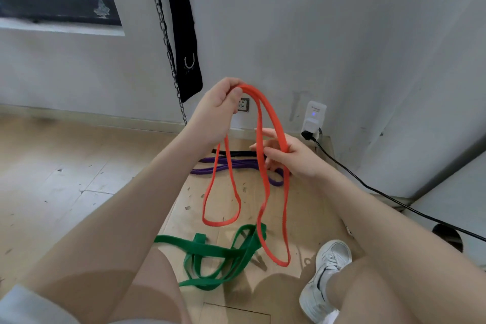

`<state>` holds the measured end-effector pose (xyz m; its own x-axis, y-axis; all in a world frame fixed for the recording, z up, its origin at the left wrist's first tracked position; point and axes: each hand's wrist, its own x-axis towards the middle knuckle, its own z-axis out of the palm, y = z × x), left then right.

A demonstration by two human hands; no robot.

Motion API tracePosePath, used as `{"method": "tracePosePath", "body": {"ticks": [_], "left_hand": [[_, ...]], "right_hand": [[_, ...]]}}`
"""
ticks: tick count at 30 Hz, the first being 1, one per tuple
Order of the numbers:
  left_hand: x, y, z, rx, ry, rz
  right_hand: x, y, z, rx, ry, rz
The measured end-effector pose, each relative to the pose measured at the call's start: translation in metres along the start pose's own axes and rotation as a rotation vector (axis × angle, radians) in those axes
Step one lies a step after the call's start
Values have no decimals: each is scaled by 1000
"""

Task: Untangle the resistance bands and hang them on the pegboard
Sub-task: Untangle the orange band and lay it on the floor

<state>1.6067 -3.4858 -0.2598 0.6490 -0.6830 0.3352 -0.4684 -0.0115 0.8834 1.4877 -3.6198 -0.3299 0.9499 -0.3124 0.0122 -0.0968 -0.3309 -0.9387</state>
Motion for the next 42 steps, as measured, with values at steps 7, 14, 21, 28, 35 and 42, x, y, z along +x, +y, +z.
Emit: {"method": "tracePosePath", "body": {"ticks": [7,14,21,28,35,42], "left_hand": [[-2,-4,-3,-12,66,-60],[-8,-21,-4,6,38,-116],[-13,-36,-12,-29,-37,-168],[-16,-22,-10,335,-338,8],[-17,-4,7,-153,-62,-90],[-10,15,21,-196,11,-28]], "right_hand": [[-8,-12,-9,49,-50,70],[-18,-14,-19,191,-4,47],[-20,-26,-25,-22,51,12],[-15,-39,-19,-77,48,3],[-10,-49,-11,-70,350,-95],[-6,-75,-15,-28,410,-223]]}}
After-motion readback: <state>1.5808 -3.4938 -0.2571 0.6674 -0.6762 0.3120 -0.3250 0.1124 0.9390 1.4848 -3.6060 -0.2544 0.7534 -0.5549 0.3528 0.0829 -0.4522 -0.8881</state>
